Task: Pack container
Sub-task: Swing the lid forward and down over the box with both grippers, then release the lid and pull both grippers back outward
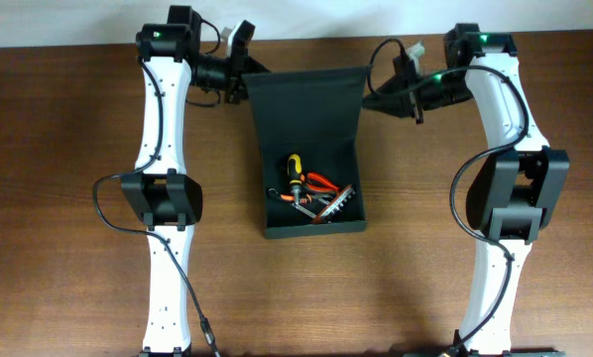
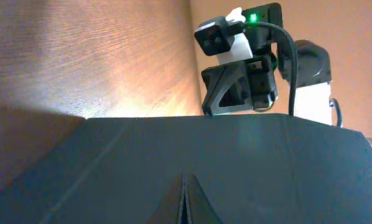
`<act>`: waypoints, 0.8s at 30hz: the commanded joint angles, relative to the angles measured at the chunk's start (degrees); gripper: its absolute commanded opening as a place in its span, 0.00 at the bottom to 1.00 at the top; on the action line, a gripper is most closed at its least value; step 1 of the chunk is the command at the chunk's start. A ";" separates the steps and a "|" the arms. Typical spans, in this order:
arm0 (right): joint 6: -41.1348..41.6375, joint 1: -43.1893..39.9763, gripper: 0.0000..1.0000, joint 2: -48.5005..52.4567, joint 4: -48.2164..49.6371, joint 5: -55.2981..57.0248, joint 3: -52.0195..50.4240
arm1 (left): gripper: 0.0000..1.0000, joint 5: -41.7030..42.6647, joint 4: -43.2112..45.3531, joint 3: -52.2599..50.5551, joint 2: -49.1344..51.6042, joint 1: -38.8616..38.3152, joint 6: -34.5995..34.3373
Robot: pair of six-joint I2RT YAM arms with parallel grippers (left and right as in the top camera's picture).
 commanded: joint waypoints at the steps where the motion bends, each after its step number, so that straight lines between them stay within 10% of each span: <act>1: -8.87 0.37 0.04 -1.95 -5.75 0.37 -0.15 | 0.02 1.07 -0.39 2.14 -0.09 0.04 2.91; 24: -13.70 -2.36 0.04 -8.81 -13.25 2.29 -0.13 | 0.02 -3.69 -0.39 5.22 -12.44 -2.71 -2.36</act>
